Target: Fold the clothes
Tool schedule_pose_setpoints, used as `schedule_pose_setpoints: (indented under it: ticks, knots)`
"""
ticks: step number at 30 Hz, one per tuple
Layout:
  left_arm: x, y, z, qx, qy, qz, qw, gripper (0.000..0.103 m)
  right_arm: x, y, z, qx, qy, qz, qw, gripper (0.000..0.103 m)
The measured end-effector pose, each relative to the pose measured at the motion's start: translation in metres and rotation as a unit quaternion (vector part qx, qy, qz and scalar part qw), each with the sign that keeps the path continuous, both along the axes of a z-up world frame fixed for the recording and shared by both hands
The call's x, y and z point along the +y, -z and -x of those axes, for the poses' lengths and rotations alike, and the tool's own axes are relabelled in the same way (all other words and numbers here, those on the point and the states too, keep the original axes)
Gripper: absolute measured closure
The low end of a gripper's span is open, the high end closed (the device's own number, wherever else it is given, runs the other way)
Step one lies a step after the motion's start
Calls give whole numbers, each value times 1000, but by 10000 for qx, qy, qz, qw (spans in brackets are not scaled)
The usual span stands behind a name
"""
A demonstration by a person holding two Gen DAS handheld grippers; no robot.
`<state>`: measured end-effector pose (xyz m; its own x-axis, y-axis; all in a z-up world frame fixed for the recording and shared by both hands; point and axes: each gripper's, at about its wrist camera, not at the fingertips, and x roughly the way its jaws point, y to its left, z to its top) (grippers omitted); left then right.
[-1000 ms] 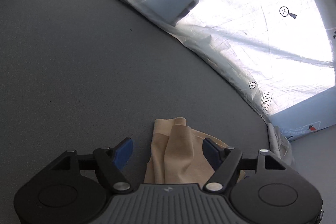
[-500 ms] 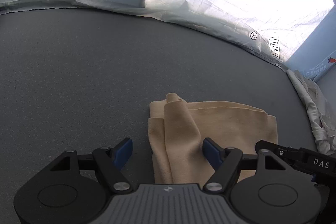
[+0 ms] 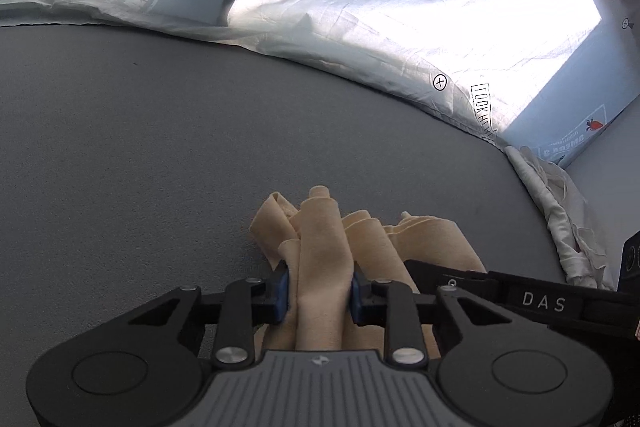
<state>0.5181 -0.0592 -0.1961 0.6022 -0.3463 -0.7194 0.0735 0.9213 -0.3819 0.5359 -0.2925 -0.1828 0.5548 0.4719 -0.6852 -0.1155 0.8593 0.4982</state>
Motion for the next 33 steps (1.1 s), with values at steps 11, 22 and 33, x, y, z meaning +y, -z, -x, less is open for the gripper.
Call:
schedule_pose_setpoints:
  ticks: [11,22,33]
  knots:
    - [-4,-86,90,-964,48,496,9941,87,16,-86,106,-1258,118,84,9920,82]
    - [-7,-125,146,-1574,706,1150,9783,88,10,-137,188,-1634,1197,354,9786,82]
    - [-49,-138,176,-1643,1476,1567,9626,88,-21,-158,254,-1616,2153,756,9601,82]
